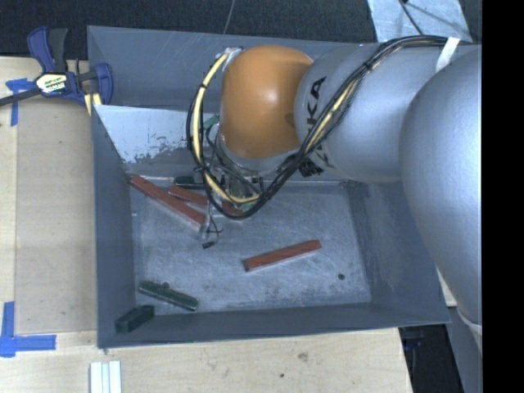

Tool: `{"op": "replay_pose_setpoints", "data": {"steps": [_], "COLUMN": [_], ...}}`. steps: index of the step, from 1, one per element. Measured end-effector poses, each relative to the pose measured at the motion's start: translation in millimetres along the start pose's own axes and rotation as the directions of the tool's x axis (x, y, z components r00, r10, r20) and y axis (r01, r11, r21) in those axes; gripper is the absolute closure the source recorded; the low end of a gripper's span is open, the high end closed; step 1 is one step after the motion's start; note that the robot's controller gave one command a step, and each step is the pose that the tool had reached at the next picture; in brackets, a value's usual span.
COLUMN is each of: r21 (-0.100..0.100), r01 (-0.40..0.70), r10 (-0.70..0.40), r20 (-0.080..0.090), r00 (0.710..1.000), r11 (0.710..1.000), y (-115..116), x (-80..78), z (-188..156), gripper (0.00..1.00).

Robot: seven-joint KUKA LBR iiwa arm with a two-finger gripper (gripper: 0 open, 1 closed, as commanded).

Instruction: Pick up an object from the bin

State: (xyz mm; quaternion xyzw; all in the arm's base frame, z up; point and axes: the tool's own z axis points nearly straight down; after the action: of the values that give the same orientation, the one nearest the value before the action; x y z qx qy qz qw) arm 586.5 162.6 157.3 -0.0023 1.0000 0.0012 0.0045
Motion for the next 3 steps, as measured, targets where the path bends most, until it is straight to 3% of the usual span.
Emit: {"op": "replay_pose_setpoints", "data": {"steps": [1,2,3], "r21": [0.0,0.001,0.001], "r01": [-0.044,0.113,0.112], "r10": [0.044,-0.113,-0.112], "r20": [-0.002,-0.007,-0.007], "r00": [0.999,0.994,0.994], "r11": [0.999,0.994,0.994], "y": [-4.1,-55.2,-55.2], "x": [-18.9,-12.2,-12.2], "z": [66.8,71.2,71.2], "gripper": [0.0,1.0,0.0]}}
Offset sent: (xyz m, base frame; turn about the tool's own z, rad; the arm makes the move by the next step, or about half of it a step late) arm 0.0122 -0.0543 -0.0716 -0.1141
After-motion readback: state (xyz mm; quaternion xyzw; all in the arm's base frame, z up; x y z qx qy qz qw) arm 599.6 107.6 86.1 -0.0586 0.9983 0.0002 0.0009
